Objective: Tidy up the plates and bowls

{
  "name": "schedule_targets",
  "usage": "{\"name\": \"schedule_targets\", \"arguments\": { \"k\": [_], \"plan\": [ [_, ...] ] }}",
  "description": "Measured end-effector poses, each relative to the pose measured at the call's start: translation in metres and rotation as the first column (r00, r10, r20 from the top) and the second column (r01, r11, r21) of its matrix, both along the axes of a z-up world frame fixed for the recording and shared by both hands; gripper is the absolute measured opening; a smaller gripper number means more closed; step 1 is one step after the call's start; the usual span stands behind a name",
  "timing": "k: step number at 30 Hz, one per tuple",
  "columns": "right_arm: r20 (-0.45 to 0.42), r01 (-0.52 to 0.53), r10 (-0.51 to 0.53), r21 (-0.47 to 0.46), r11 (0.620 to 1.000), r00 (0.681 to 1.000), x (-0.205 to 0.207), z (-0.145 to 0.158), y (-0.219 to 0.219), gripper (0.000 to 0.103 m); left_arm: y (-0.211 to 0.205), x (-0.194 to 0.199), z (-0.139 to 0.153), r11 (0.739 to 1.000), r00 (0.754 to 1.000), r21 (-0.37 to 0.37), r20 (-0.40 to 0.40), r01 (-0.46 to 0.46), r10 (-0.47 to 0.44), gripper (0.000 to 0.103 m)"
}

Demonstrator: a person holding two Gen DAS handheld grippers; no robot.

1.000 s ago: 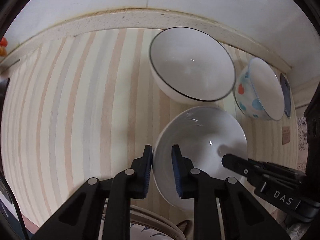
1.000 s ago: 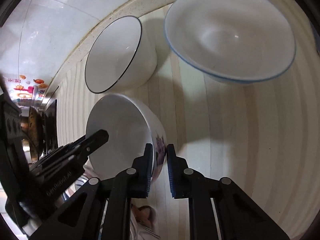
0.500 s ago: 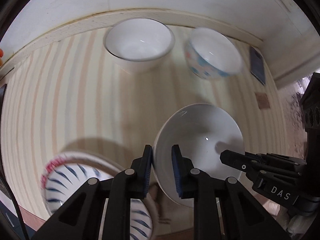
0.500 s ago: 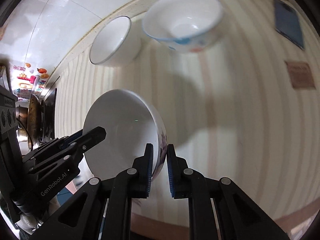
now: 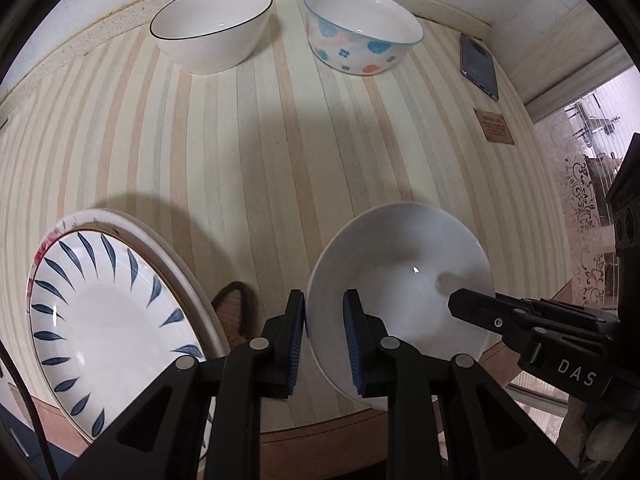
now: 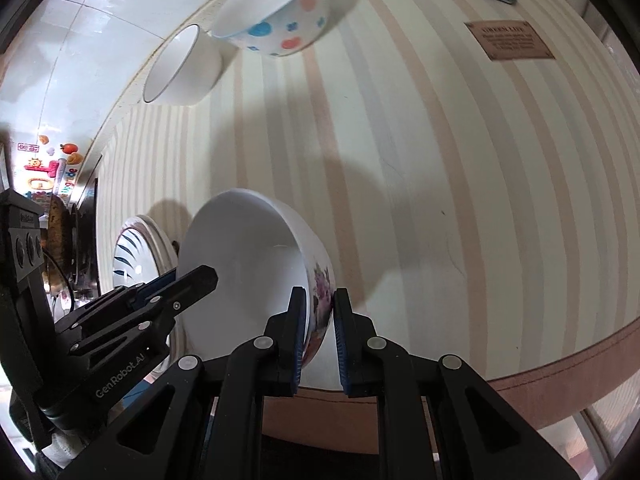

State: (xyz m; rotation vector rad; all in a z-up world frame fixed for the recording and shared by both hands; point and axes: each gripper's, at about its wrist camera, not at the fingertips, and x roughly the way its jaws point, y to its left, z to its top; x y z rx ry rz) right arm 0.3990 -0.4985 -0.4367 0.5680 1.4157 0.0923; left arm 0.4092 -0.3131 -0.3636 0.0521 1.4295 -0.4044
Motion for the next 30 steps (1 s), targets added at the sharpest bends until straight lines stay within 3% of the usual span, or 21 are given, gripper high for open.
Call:
{"name": "schedule_targets", "arguments": {
  "k": [10, 14, 19, 24, 30],
  "plan": [
    [-0.013, -0.007, 0.007, 0.008, 1.0, 1.0, 0.002, -0.005, -0.001, 0.015, -0.002, 0.003, 0.003, 1.0, 1.0, 0.019, 0.019, 0.007, -0.008, 0.017],
    [-0.015, 0.008, -0.008, -0.008, 1.0, 1.0, 0.004, 0.008, -0.012, 0.017, 0.016, 0.005, 0.039, 0.999, 0.996, -0.014, 0.082, -0.032, 0.033, 0.017],
    [0.06, 0.091, -0.091, 0.016, 0.996, 0.994, 0.016, 0.05, -0.046, 0.017, 0.046, 0.033, 0.098, 0.988, 0.973, -0.091, 0.187, -0.121, 0.136, 0.022],
    [0.156, 0.056, -0.075, 0.119, 0.991, 0.985, 0.072, 0.09, -0.045, 0.028, 0.074, 0.098, 0.118, 0.969, 0.942, -0.099, 0.23, -0.226, 0.243, 0.024],
    [0.252, -0.098, 0.064, 0.126, 0.987, 0.966, 0.179, 0.108, 0.01, 0.028, 0.084, 0.17, 0.09, 0.958, 0.946, -0.077, 0.154, -0.277, 0.286, 0.024]
  ]
}}
